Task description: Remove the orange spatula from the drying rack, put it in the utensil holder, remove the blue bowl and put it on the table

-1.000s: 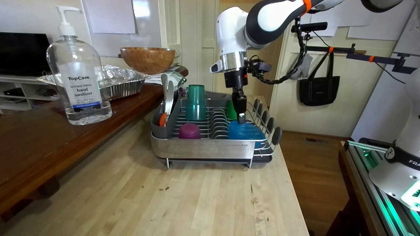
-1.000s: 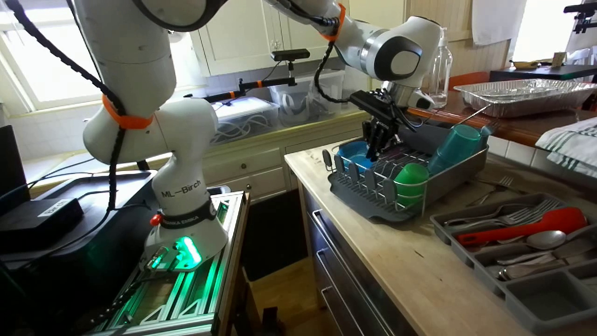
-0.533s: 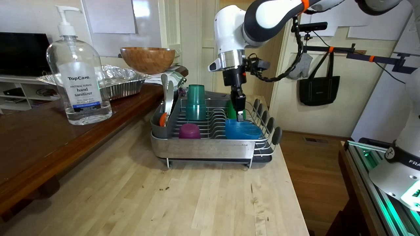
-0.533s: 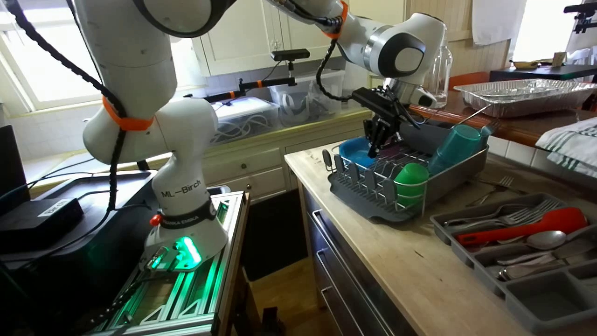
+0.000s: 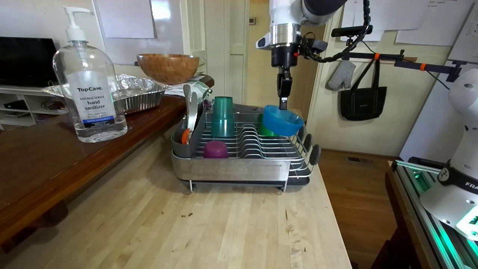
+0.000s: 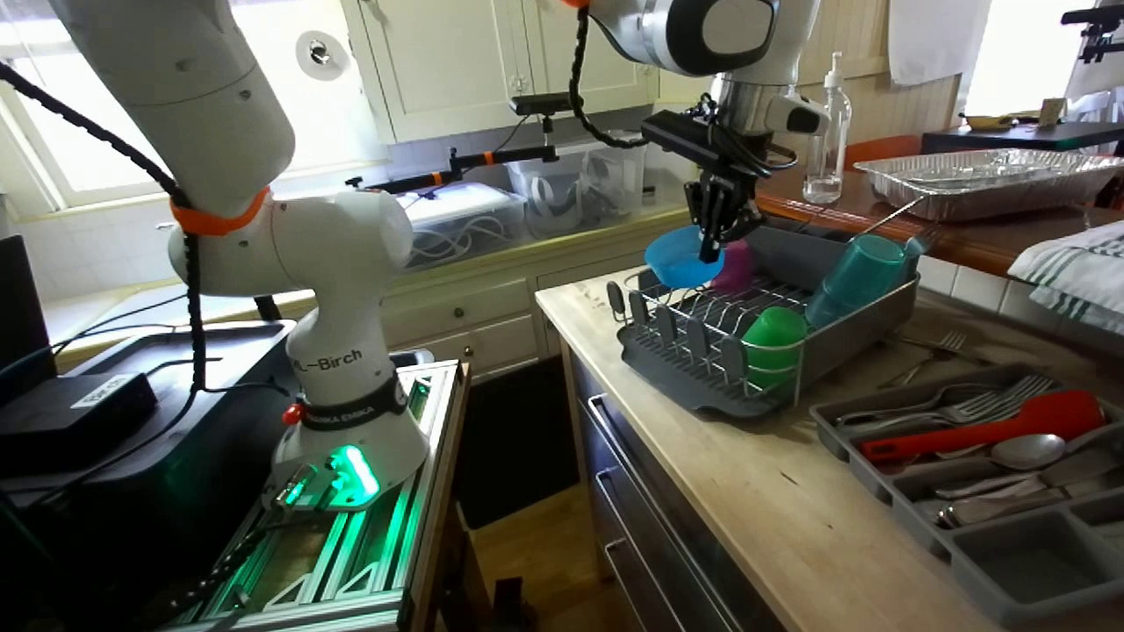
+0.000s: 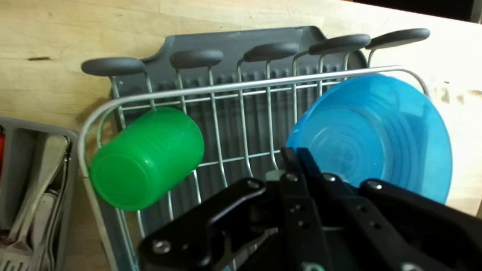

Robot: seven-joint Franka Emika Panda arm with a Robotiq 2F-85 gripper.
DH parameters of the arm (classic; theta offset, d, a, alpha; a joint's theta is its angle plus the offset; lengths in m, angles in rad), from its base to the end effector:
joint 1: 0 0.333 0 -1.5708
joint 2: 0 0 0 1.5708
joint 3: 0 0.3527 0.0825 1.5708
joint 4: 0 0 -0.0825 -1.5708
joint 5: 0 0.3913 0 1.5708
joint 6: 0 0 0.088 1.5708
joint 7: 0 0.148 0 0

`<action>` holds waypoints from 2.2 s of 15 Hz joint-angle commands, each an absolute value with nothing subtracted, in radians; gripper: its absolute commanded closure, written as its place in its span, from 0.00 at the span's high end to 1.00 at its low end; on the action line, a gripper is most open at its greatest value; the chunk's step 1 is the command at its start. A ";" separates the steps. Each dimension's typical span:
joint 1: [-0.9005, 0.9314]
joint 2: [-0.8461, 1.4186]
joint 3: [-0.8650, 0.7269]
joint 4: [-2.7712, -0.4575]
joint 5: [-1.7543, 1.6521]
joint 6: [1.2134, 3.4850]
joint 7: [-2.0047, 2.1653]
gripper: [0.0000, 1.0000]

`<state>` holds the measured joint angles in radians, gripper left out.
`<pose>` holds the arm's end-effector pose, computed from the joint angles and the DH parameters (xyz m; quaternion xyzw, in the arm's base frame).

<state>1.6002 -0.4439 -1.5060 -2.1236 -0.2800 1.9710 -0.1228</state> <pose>0.5265 -0.0055 0.3908 -0.9772 -0.1842 0.0441 0.0957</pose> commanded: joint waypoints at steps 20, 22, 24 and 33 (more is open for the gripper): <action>1.180 0.041 -0.927 -1.895 0.148 1.841 -0.931 0.04; 1.180 0.043 -0.933 -1.894 0.148 1.841 -0.941 0.01; 1.054 0.140 -0.825 -1.816 0.206 1.784 -1.036 0.01; 0.423 0.472 -0.106 -1.324 0.058 1.437 -1.235 0.01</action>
<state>0.5837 0.3447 -0.2994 -1.5211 0.1577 1.5730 -1.2086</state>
